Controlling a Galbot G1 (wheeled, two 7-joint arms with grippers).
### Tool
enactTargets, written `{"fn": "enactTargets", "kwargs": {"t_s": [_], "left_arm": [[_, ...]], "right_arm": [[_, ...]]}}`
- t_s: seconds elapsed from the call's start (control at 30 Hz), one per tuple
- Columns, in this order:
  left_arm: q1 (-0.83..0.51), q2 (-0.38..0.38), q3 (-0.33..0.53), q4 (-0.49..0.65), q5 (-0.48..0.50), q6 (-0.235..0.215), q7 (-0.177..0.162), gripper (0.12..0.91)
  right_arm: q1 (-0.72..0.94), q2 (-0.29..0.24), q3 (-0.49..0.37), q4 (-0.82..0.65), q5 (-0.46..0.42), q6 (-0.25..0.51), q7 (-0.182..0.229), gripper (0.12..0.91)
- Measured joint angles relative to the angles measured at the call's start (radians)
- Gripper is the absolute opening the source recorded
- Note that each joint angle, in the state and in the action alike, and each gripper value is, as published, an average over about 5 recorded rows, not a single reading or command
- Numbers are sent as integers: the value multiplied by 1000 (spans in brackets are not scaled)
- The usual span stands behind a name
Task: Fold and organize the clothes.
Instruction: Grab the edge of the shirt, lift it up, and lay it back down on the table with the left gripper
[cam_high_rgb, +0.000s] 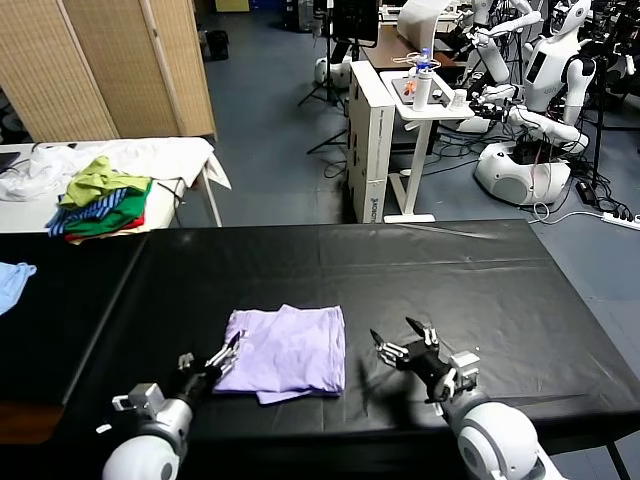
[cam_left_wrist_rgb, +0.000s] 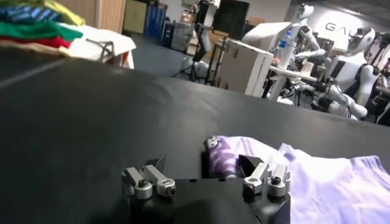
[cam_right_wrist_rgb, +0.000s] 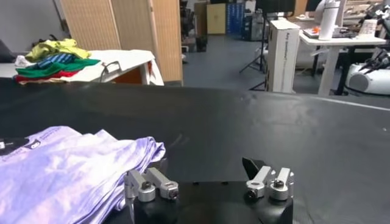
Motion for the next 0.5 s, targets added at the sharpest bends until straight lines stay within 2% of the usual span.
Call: {"fn": "enactTargets", "kwargs": {"t_s": [0.2,0.37,0.5], "left_arm": [[7,-13,0,-16,-86,16,1,743],[11,-20,-1,-9,-115,19,2,617],[10,-26,-1,-5,-127,23,2,568]], "right_arm": [[-4,3,0,-1,-3,1,1,907],[-3,4,1,0,-3,1,1,907],[-3,7,1,0,-3,2,1,907]]}}
